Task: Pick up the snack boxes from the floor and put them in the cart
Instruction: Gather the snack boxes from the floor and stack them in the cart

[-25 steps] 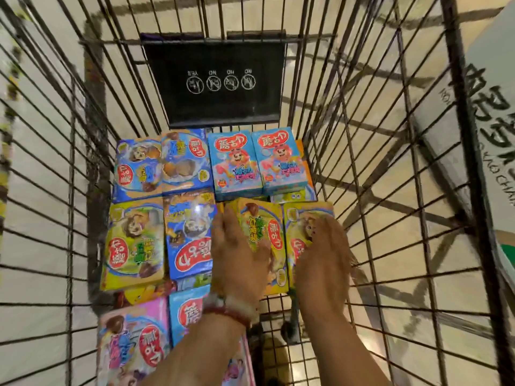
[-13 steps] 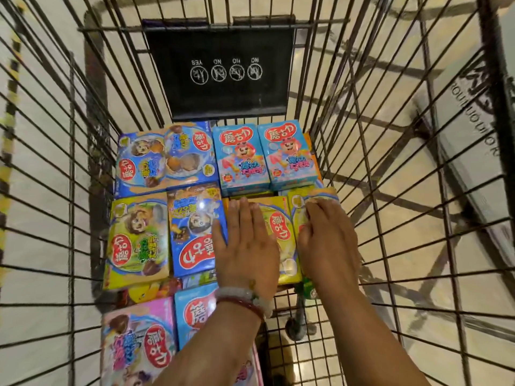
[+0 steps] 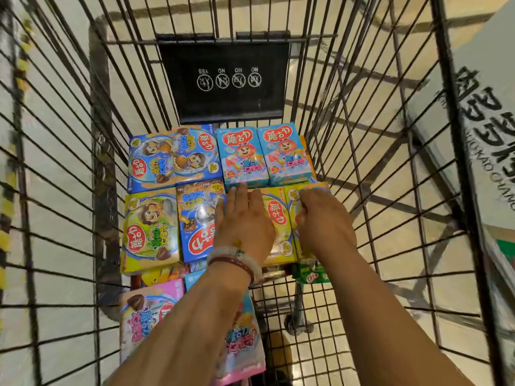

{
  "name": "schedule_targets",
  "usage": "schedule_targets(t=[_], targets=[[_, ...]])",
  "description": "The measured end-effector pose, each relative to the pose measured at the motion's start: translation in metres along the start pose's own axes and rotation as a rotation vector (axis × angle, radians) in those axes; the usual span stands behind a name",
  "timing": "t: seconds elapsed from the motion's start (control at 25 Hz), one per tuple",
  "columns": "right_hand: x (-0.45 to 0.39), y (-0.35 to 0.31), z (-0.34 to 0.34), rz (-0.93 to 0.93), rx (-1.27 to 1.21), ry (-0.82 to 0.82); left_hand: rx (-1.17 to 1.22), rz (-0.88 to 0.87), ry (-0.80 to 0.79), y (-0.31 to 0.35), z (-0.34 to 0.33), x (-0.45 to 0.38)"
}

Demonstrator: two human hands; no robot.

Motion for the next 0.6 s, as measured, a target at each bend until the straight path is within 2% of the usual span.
schedule_targets(t=[0.08, 0.24, 0.36, 0.44, 0.6], targets=[[0.001, -0.011, 0.029, 0.015, -0.025, -0.030, 0.024, -0.036, 0.022, -0.008, 0.029, 0.009], [0.032, -0.053, 0.106, 0.039, -0.243, -0.180, 0.169, -0.234, 0.139, -0.033, 0.117, 0.052], [0.070, -0.099, 0.172, 0.254, -0.144, -0.237, 0.210, -0.273, 0.276, -0.062, 0.200, 0.104], [0.099, -0.132, 0.214, 0.418, -0.040, -0.186, 0.176, -0.285, 0.388, -0.081, 0.256, 0.141], [0.159, -0.193, 0.285, 0.742, 0.172, 0.129, 0.099, -0.271, 0.490, -0.121, 0.347, 0.230]])
Point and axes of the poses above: each hand's wrist, its own x-axis away from the middle knuckle, its own z-axis out of the back of the hand, y = z × x, the point moved 2 cm from there along -x, towards the middle knuckle, and after that the axes turned 9 degrees about -x, right-handed, at the moved point
